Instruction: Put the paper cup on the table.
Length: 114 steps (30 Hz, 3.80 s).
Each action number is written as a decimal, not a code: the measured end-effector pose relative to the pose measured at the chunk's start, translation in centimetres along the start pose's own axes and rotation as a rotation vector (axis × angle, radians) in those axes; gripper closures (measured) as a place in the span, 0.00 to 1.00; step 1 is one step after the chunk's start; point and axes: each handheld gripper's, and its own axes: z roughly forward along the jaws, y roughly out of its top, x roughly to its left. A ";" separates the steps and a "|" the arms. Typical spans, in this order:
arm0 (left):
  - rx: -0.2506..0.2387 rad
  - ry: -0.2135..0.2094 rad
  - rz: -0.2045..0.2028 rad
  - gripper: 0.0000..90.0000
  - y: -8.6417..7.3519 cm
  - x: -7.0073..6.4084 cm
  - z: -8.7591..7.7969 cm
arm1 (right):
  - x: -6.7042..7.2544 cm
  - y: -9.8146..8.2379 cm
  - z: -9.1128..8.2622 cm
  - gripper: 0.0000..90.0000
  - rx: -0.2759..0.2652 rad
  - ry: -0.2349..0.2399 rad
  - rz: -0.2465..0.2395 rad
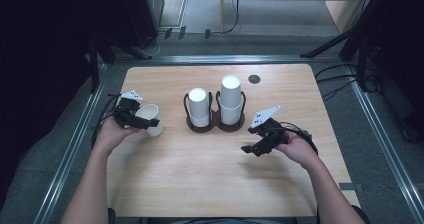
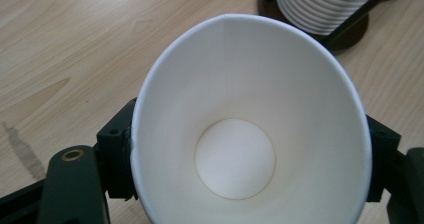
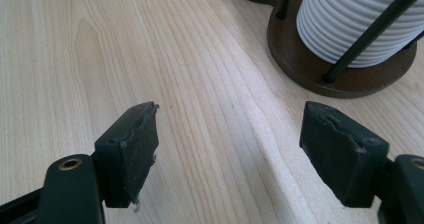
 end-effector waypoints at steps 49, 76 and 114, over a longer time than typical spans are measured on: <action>0.039 0.072 -0.037 0.12 0.1 0.5 1.1 | 0.3 -0.5 0.0 0.26 0.036 -0.017 -0.018; -0.068 0.056 -0.094 0.02 1.6 -0.3 -2.7 | 0.3 -0.6 0.2 0.26 0.056 -0.028 -0.039; -0.052 -0.026 0.037 0.02 4.0 -6.0 -0.6 | 0.4 -0.7 0.4 0.26 0.080 -0.032 -0.061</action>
